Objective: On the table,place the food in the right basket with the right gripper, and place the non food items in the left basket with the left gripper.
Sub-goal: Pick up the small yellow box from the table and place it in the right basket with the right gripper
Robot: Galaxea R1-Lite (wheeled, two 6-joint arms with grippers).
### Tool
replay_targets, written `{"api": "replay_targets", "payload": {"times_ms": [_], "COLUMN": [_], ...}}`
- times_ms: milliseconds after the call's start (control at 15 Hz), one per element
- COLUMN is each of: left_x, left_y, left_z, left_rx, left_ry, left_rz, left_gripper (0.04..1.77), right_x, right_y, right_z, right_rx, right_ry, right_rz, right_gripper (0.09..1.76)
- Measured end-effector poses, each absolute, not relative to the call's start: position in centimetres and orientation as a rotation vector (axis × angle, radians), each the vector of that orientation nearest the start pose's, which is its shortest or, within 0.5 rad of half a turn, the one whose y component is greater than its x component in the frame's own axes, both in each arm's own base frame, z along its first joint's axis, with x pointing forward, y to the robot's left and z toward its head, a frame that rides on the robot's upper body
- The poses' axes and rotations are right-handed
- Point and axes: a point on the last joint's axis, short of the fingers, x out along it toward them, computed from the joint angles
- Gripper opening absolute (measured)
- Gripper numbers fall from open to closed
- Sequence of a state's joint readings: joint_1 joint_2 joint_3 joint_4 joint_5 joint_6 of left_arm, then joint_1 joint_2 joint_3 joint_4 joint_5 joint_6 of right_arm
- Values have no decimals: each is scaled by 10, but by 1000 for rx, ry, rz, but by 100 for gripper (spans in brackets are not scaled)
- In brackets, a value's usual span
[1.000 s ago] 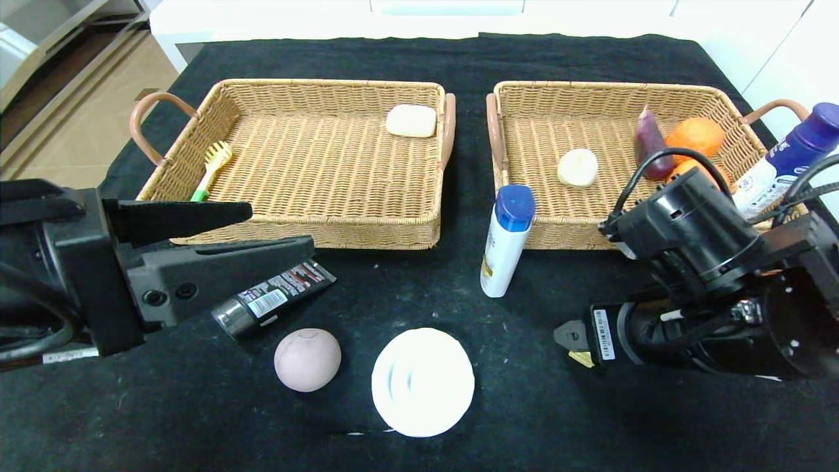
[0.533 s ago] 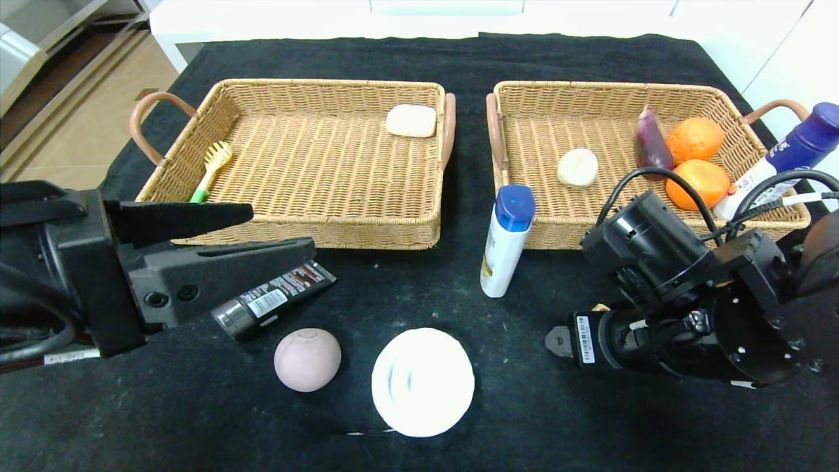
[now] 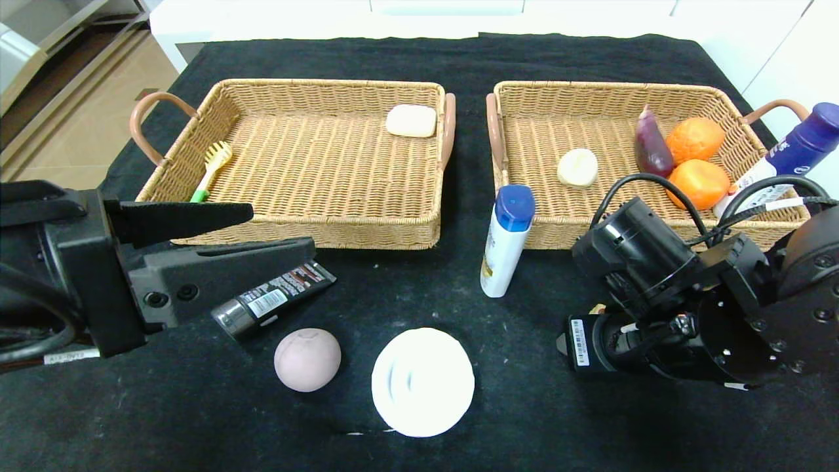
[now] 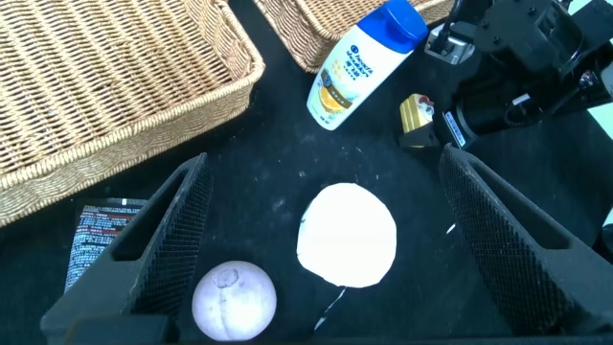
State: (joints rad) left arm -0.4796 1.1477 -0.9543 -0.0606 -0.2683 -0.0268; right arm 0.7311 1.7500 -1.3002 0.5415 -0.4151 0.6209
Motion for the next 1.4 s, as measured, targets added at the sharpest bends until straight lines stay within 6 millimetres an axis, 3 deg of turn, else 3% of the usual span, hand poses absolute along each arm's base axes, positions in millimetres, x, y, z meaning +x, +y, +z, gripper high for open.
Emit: {"api": "replay_targets", "payload": {"times_ms": [200,267,333,1400], "left_x": [142,142,142,142], "left_y": [-81,-81,-81,-81], "left_z": [301,301,301,301], "left_rx": [-11,-12,-12,-11], "left_ry": [145,145,145,144], "left_rz": [-746,-746,-745,-745], "left_gripper": [172,172,172,172], "right_x": [228,228,228,218], "right_y": [193,193,193,186], "right_z": [203,203,203,210], "right_rx": [40,39,39,27], "right_ry": [873,874,874,866], "right_rz": [21,20,19,37], "right_gripper": [77,53,44,40]}}
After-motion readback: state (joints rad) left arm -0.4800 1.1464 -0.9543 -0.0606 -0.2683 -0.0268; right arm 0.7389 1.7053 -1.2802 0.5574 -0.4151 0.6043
